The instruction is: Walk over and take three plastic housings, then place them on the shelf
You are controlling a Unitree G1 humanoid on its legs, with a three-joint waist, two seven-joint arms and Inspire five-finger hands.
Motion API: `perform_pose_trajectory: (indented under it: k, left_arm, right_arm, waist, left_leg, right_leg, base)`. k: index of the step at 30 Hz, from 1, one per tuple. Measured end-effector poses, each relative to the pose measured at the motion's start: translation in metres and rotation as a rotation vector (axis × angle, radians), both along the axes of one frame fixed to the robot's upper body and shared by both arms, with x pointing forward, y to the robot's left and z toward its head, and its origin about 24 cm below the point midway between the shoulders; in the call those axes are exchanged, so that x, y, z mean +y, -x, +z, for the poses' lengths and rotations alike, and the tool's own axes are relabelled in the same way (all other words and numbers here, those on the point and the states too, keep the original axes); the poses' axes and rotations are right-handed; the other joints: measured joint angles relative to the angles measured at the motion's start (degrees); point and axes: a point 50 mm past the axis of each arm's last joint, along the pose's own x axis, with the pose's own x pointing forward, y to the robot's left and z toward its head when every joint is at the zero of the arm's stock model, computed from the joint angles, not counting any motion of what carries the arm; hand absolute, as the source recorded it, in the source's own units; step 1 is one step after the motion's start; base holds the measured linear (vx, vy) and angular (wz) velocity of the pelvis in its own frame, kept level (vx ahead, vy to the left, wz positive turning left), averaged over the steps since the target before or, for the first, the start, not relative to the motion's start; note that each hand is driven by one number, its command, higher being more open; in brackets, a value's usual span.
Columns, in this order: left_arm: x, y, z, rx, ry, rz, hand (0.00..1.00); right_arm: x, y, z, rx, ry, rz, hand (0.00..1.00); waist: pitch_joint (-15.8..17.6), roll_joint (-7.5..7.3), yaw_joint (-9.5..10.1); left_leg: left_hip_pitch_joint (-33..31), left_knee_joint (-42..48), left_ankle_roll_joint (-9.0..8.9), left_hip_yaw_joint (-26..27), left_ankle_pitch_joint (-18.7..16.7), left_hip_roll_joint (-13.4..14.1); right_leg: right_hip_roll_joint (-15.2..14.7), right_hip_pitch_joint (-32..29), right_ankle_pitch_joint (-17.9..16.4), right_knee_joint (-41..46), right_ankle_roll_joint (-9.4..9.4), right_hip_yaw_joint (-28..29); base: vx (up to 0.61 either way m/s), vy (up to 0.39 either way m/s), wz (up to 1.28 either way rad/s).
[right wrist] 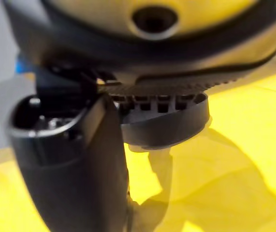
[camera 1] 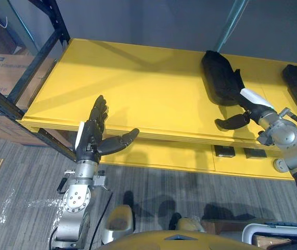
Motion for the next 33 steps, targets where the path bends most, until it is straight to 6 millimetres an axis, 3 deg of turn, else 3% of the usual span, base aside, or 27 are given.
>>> perform_pose_trajectory:
  k: [15, 16, 26, 27, 33]
  left_arm:
    - [0.000, 0.000, 0.000, 0.001, 0.000, -0.007, 1.00]
    - [0.000, 0.000, 0.000, 0.002, 0.003, -0.007, 1.00]
    - [-0.001, 0.000, -0.001, 0.007, 0.032, -0.012, 1.00]
    - [-0.001, 0.000, -0.001, 0.007, 0.032, -0.013, 1.00]
    - [-0.001, 0.000, -0.001, 0.008, 0.032, -0.012, 1.00]
  right_arm:
    - [-0.013, -0.002, 0.005, 0.101, -0.027, -0.094, 0.00]
    - [-0.018, -0.001, 0.005, 0.106, -0.038, -0.118, 1.00]
    - [-0.024, 0.006, 0.000, 0.120, -0.037, -0.132, 1.00]
    - [-0.023, 0.006, 0.000, 0.117, -0.030, -0.127, 0.00]
    - [-0.019, 0.009, 0.000, 0.072, 0.093, -0.072, 0.00]
  waist:
    - [0.2, -0.23, 0.22]
    - [0.2, -0.25, 0.21]
    - [0.2, -0.27, 0.06]
    - [0.2, -0.27, 0.05]
    - [0.1, -0.38, 0.09]
  left_leg:
    - [-0.2, 0.6, -0.09, 1.2, -0.5, -0.1]
    - [-0.2, 0.8, -0.11, 1.4, -0.8, -0.1]
    - [1.0, 1.3, 0.28, 3.0, -2.2, 0.2]
    - [1.0, 1.3, 0.28, 3.0, -2.2, 0.2]
    - [1.0, 1.3, 0.29, 3.0, -2.3, 0.2]
  right_leg:
    - [0.0, -0.6, 0.4, 0.0, -0.25, 1.1]
    - [-0.1, -0.6, 0.4, 0.0, -0.25, 1.2]
    - [-0.2, 0.0, 0.4, 0.0, -0.25, 2.8]
    - [-0.2, 0.0, 0.4, 0.0, -0.25, 2.8]
    - [-0.2, 0.0, 0.4, -0.1, -0.23, 2.8]
  base:
    - [0.01, 0.005, -0.03]
    - [0.02, 0.013, -0.08]
    - [0.00, 0.010, -0.09]
    - [0.00, 0.000, 0.00]
    - [0.00, 0.000, 0.00]
